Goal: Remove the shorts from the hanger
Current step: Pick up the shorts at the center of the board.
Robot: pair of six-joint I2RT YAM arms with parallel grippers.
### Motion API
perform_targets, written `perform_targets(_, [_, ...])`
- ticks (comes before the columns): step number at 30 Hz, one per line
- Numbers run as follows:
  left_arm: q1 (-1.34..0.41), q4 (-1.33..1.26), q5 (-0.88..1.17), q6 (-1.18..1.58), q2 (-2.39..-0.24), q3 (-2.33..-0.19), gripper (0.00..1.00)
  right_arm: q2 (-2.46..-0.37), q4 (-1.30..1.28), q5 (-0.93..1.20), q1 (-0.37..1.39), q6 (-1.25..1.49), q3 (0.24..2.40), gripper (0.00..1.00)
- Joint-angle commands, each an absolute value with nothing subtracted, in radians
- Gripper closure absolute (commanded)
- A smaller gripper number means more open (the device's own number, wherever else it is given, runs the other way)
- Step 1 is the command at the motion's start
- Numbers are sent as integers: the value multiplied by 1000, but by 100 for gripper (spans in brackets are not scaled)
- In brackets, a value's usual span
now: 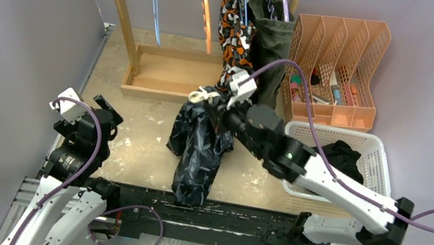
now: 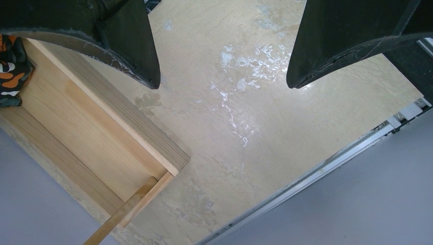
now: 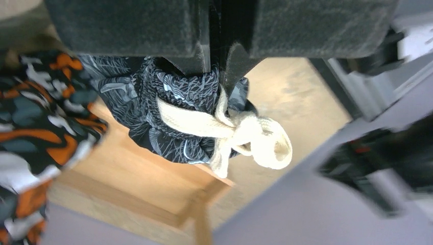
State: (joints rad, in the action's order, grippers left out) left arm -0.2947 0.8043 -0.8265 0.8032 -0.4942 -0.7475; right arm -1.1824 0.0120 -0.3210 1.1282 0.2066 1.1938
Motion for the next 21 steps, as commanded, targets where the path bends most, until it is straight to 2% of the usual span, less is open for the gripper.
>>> perform_targets(1, [-291,795,-856,820,-484,-742,6,-1341,-84,-321,971,371,1145,100])
perform_targets(7, [-293,797,-851,819,-497,-742,6,-1476,-19,-236,971,443,1043,100])
perform_targets(9, [-292,799,-853,823,-494,-741,6,-1496,2,-218,987,447,1008,95])
perform_targets(10, [-292,800,-856,824,-492,-742,6,-1500,23,-173,988,437,984,89])
perform_targets(12, [-292,799,-856,823,-489,-741,6,-1530,24,-119,988,429,976,68])
perform_targets(14, [-292,797,-853,821,-494,-741,6,-1568,-10,-108,989,445,976,58])
perform_targets(15, [-292,796,-850,821,-498,-741,6,-1584,-44,-114,990,486,984,42])
perform_targets(16, [-291,794,-848,819,-502,-741,6,-1602,-86,-117,988,512,999,19])
perform_targets(17, [-292,792,-846,817,-505,-741,6,-1620,-108,-122,987,504,1017,2])
perform_targets(21, [-292,793,-843,813,-522,-745,6,-1661,-85,-107,1010,451,1056,1])
